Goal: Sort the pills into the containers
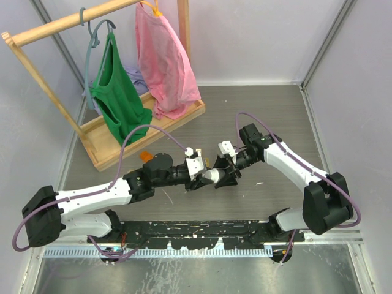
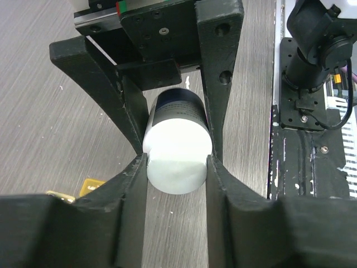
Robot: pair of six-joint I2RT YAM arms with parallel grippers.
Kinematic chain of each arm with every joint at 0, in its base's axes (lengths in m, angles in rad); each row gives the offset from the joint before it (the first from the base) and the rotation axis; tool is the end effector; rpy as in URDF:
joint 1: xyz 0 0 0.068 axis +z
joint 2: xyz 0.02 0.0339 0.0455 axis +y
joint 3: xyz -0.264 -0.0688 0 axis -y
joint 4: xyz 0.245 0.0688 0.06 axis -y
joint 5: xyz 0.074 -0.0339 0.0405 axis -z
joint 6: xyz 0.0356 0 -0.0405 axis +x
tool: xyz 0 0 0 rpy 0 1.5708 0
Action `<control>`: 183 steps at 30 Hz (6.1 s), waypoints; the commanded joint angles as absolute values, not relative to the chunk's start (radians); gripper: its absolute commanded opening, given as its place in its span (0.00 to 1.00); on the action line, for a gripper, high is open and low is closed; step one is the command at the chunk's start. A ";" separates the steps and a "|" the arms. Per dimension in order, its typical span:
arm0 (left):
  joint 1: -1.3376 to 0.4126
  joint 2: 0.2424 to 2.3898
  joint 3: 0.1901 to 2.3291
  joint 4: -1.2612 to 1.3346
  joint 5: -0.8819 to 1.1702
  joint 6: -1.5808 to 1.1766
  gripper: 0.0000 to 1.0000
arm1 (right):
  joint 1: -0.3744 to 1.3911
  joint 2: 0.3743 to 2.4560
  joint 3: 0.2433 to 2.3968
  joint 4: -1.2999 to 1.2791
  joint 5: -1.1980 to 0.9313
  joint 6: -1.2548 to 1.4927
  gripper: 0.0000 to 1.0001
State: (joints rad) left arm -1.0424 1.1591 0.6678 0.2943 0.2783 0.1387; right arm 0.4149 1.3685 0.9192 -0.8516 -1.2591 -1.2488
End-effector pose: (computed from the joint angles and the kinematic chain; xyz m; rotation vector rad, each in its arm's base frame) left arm 0.1251 -0.2336 0.2716 1.1984 1.4087 -0.8895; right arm 0.2026 0.1263 0.2379 -1.6833 1.2543 1.2765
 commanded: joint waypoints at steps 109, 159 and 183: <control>-1.028 1.165 0.635 0.540 0.212 0.015 0.17 | 0.400 1.392 0.969 -0.811 -1.236 -1.173 0.01; -1.027 0.952 0.586 0.318 0.032 -0.470 0.98 | 0.390 1.395 0.960 -0.765 -1.227 -1.113 0.01; -0.903 1.116 0.526 0.642 0.371 0.099 0.98 | 0.388 1.399 0.964 -0.778 -1.225 -1.130 0.01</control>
State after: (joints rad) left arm -0.9565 1.0824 0.5110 0.4706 0.2398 0.1024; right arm 0.3920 1.4014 0.9386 -0.7727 -1.2053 -1.1122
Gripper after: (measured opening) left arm 0.981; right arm 0.588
